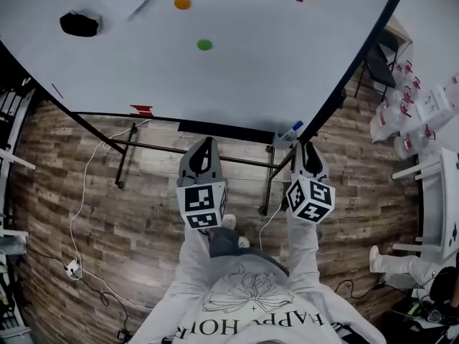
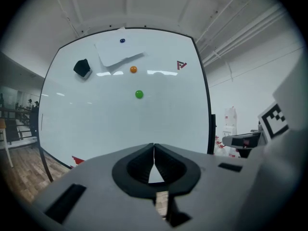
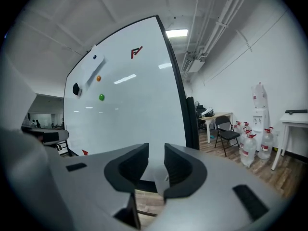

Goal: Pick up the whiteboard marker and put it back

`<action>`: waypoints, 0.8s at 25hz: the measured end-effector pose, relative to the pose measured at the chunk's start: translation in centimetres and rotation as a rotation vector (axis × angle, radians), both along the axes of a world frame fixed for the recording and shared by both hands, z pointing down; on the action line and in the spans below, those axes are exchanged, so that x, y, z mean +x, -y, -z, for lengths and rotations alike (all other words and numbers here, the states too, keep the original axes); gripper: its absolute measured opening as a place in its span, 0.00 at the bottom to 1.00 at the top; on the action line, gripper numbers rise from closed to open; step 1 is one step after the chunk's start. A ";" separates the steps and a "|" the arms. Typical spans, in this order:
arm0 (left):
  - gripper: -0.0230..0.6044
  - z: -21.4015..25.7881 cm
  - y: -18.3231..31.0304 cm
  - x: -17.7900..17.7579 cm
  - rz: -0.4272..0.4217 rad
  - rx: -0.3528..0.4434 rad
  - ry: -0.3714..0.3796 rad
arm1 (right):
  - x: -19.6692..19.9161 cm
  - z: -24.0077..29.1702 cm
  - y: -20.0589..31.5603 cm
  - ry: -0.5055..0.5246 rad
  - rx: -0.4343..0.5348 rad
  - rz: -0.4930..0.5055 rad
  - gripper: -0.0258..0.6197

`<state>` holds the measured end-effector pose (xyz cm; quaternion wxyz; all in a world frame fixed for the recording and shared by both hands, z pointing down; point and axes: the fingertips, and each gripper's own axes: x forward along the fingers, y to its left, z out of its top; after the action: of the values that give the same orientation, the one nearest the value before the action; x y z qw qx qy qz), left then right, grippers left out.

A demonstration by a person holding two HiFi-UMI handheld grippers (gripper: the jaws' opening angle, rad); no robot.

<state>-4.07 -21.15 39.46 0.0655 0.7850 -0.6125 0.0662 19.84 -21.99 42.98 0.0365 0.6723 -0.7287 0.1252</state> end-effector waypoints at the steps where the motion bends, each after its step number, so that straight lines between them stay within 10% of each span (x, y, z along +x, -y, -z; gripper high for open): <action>1: 0.05 -0.1 0.8 0.0 -0.011 -0.002 0.002 | 0.0 -0.2 0.7 -0.001 -0.005 -0.009 0.17; 20: 0.05 -4.4 8.5 0.3 -0.163 -0.087 0.015 | 2.4 -6.3 8.4 0.075 -0.102 -0.184 0.23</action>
<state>-3.73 -29.68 43.84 0.0895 0.8280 -0.5437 0.1040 22.26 -30.36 49.26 0.0319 0.7285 -0.6574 0.1902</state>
